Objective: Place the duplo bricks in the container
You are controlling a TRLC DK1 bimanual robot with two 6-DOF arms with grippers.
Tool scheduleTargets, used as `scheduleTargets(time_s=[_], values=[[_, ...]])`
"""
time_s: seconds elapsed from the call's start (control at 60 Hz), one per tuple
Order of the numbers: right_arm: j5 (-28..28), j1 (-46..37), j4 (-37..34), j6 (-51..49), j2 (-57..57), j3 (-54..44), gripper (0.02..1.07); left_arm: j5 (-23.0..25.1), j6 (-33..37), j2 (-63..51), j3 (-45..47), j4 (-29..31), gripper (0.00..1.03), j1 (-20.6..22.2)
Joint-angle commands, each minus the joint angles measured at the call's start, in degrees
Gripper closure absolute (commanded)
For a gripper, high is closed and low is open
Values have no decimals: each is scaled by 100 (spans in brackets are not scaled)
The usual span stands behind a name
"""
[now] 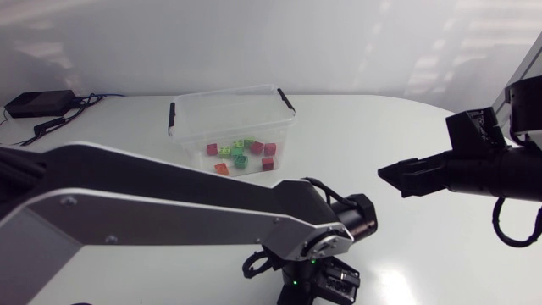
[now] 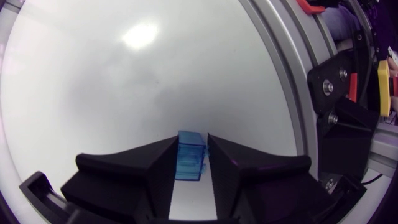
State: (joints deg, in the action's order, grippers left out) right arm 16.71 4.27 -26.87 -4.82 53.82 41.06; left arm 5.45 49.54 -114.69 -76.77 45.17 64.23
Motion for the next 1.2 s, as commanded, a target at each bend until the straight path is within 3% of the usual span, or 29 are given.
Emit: scheduleTargets(time_s=[0.0, 0.183, 0.3, 0.583, 0.867, 1.05, 1.133, 1.183], values=[[78, -58, -81, -142, -82, -124, 7, -88, -32, 448, 171, 168, 88, -77], [96, -32, -46, -81, -153, -309, 7, -238, -85, 1362, 268, 308, 88, -341], [96, -14, -108, -63, -302, -379, 7, -334, -67, 1872, 136, 308, 88, -798], [-1, -287, -696, -195, -1111, -406, 7, -326, -32, 2232, -734, 98, 87, -2441], [-89, -832, -1277, -546, -1902, -511, 7, -326, -454, 1801, -1138, -1520, 86, -3821], [-98, -1016, -1593, -669, -2262, -432, 7, -466, -841, 1177, -1472, -2311, 84, -4480], [-98, -1104, -1716, -731, -2420, -414, 7, -712, -972, 905, -1516, -2680, 75, -4656], [-98, -1166, -1778, -766, -2499, -406, 7, -950, -1016, 764, -1481, -2952, 54, -4709]])
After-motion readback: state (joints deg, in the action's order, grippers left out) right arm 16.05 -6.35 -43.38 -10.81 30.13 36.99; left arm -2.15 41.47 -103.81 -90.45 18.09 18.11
